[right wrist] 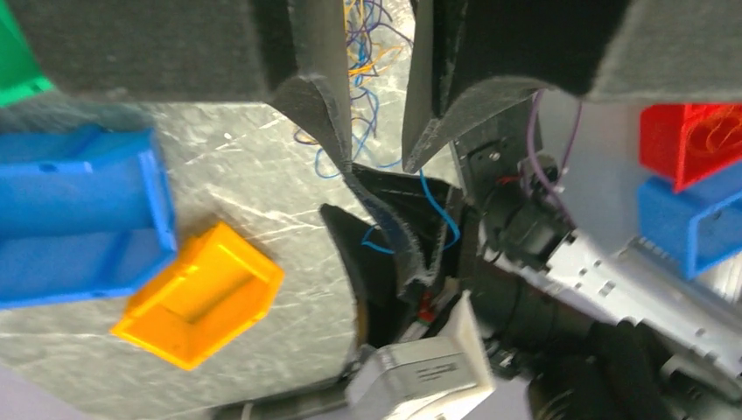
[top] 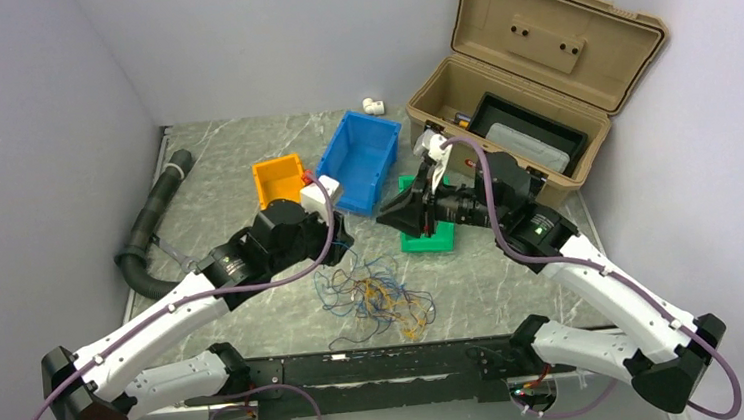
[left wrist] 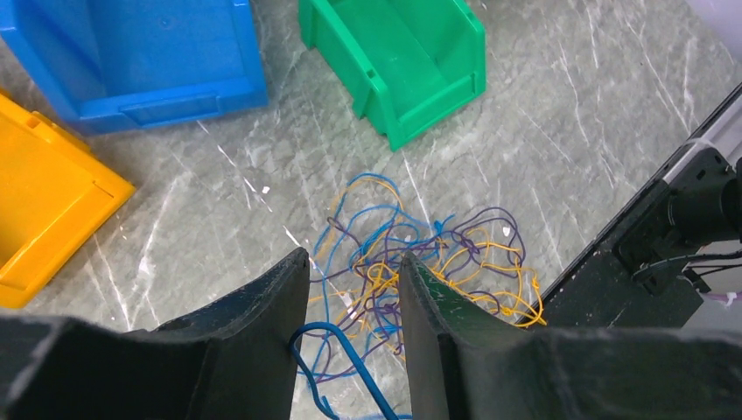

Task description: Untangle the cables

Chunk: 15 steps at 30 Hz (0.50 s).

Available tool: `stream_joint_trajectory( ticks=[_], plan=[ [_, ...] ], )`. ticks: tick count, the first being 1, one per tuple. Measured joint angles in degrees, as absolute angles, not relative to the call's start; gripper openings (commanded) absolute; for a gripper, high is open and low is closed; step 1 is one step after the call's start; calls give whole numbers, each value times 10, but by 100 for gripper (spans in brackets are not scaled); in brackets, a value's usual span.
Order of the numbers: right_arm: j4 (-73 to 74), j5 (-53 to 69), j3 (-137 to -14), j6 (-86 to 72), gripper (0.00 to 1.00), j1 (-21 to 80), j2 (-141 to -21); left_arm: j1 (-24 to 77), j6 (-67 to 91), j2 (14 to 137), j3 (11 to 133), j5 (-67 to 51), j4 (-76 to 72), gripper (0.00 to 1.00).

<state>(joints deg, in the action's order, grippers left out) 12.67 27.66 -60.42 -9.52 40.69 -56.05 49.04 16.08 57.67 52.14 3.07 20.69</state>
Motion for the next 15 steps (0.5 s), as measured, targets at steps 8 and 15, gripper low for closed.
stream_joint_trajectory(
  ticks=[8,15],
  plan=[
    [44,395,-513,-145,75,408,-573,490,153,594,528,3,214,46],
    [-1,400,-487,-170,74,430,-598,490,151,603,540,-9,217,46]
  ],
)
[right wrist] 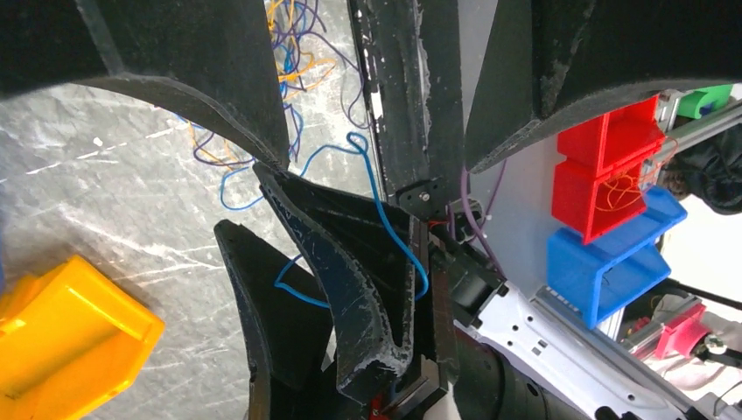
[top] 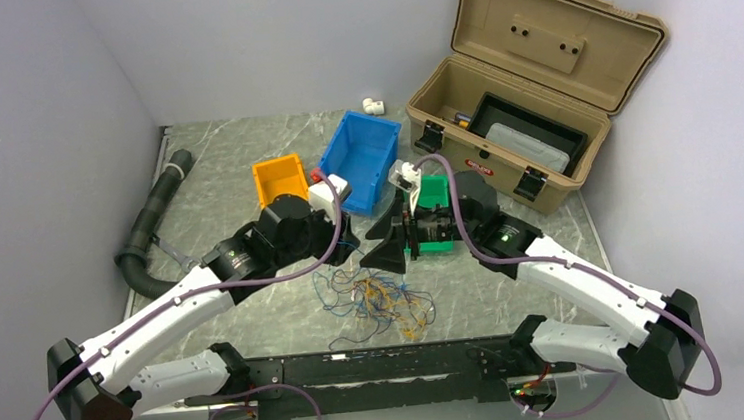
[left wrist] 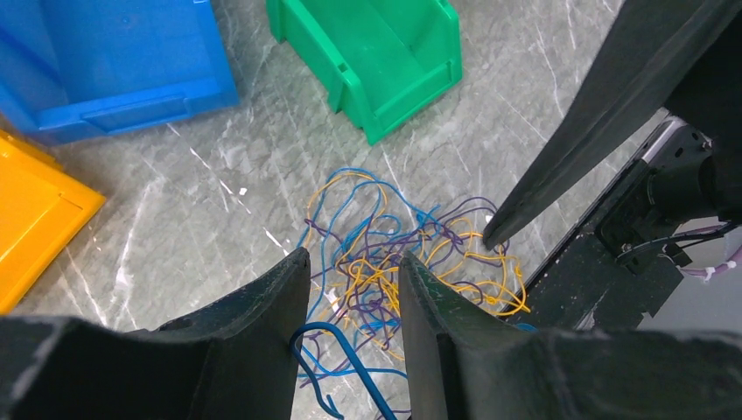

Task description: Untangle the cables

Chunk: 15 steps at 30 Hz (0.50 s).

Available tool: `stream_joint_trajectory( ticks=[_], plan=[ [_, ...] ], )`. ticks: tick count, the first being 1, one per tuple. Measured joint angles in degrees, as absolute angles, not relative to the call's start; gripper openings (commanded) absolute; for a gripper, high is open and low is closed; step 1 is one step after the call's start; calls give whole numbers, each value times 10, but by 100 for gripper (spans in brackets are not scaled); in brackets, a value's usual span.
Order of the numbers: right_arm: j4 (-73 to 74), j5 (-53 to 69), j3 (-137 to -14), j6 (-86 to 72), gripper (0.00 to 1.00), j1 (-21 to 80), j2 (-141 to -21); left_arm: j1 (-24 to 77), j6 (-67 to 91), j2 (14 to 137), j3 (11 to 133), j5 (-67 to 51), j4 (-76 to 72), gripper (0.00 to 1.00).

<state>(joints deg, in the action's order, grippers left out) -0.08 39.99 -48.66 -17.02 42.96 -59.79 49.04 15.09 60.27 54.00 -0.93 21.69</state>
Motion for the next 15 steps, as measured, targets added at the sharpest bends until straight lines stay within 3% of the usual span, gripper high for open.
stream_joint_trajectory(
  ticks=[6,11,15],
  plan=[
    [-27,379,-487,-170,57,458,-637,490,151,606,546,-20,216,46],
    [-34,362,-487,-167,3,475,-658,489,152,606,546,-23,216,49],
    [-33,331,-489,-171,0,479,-651,489,158,607,546,-14,208,51]
  ],
)
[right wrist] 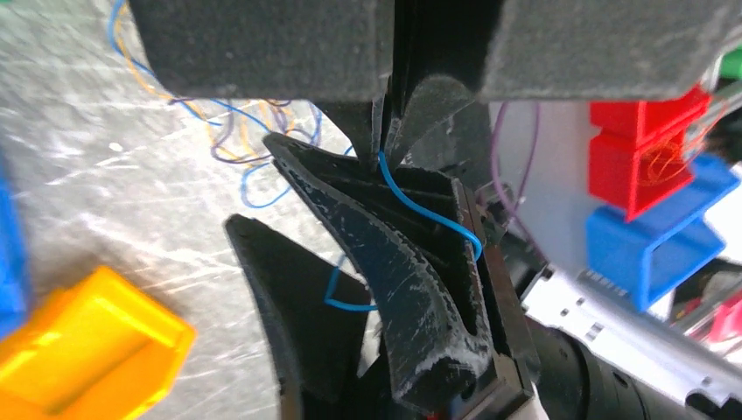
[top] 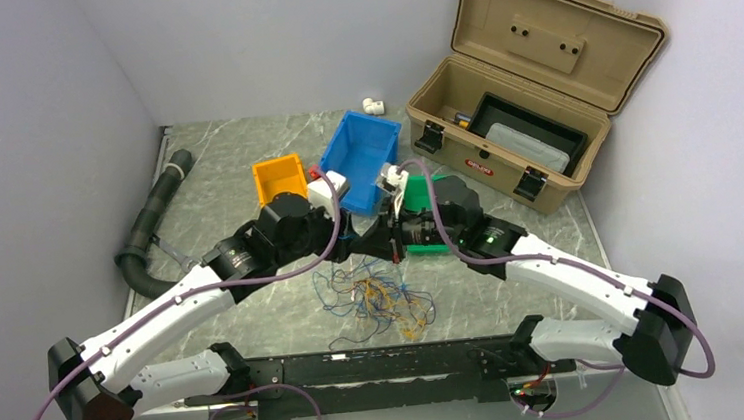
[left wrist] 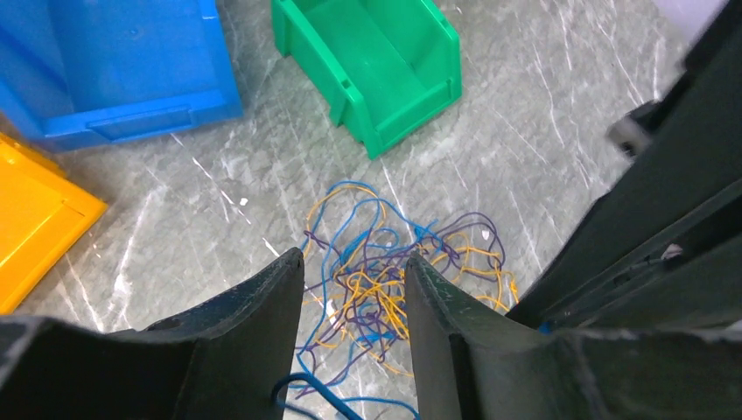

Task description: Untangle the cables

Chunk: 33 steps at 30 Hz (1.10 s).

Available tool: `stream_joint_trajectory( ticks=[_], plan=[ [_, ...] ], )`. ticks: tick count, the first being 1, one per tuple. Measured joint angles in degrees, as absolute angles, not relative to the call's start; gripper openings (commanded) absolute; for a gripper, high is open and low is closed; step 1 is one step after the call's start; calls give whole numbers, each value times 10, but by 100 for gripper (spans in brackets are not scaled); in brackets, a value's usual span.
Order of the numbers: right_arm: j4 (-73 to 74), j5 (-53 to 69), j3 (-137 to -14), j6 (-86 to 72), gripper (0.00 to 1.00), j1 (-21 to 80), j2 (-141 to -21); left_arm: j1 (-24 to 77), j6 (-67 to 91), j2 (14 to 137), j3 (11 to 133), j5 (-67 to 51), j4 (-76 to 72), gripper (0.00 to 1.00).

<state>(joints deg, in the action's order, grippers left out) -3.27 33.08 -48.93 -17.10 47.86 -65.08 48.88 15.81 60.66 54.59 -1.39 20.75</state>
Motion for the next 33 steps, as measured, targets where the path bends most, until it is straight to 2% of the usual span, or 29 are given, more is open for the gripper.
stream_joint_trajectory(
  ticks=[6,12,20,26,33],
  plan=[
    [58,177,-550,-163,0,479,-582,463,196,605,493,12,156,56],
    [156,0,-781,-124,0,475,-585,368,262,604,340,-24,64,61],
    [213,-120,-981,-75,0,468,-647,358,278,602,316,-51,21,68],
    [232,-153,-1007,-55,0,448,-690,358,268,589,316,-65,13,69],
    [228,-127,-957,-71,0,365,-693,358,266,581,316,-78,12,69]
  ],
)
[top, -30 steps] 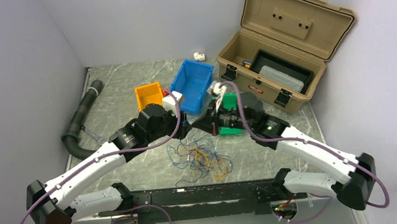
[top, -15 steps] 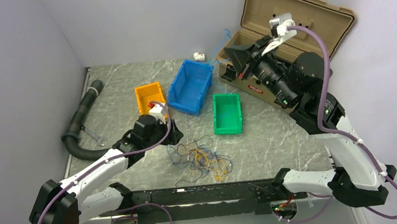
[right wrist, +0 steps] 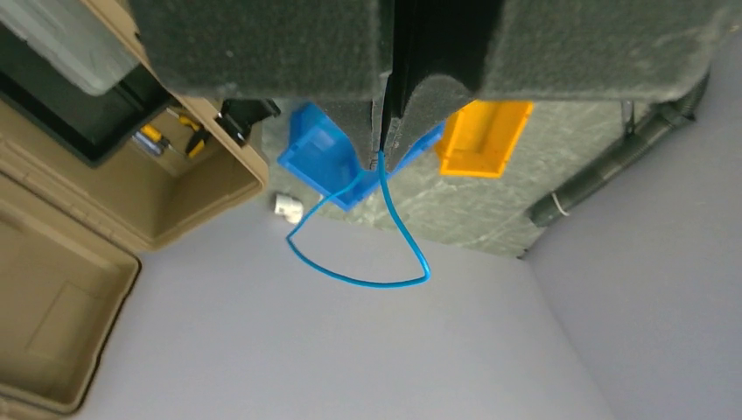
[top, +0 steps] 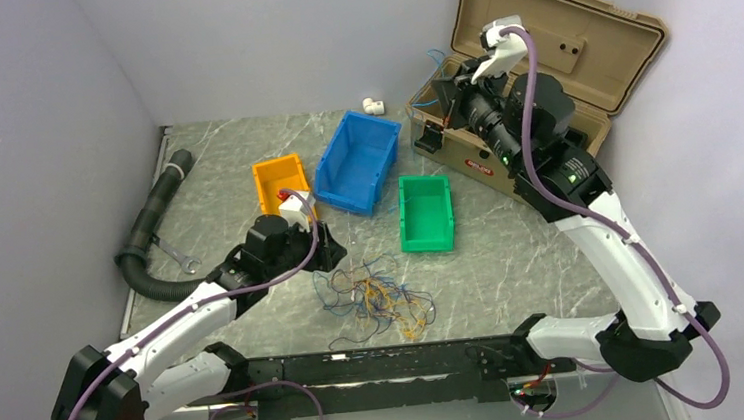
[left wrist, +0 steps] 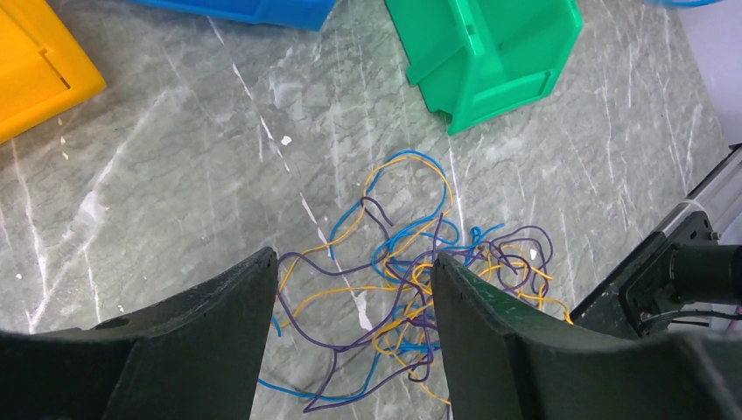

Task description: Untangle the cables

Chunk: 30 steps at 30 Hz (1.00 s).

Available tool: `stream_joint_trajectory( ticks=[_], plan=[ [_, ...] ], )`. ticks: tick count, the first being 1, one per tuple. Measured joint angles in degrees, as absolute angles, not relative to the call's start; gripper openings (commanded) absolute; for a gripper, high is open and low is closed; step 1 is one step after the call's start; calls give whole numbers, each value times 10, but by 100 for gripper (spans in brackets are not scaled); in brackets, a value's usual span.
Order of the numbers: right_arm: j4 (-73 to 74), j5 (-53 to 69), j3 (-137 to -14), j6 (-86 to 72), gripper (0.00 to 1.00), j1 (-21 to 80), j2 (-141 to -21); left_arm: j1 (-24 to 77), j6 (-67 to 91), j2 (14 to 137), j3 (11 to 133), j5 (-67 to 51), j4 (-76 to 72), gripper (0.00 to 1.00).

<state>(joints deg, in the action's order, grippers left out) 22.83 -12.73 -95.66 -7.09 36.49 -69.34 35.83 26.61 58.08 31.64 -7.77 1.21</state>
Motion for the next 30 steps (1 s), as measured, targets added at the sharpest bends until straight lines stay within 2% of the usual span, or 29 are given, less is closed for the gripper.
stream_joint_trajectory(
  ticks=[9,30],
  plan=[
    [217,-69,-856,-106,0,289,-686,358,262,579,322,-84,15,69],
    [166,-58,-635,-131,0,286,-636,358,262,580,328,-99,15,70]
  ],
)
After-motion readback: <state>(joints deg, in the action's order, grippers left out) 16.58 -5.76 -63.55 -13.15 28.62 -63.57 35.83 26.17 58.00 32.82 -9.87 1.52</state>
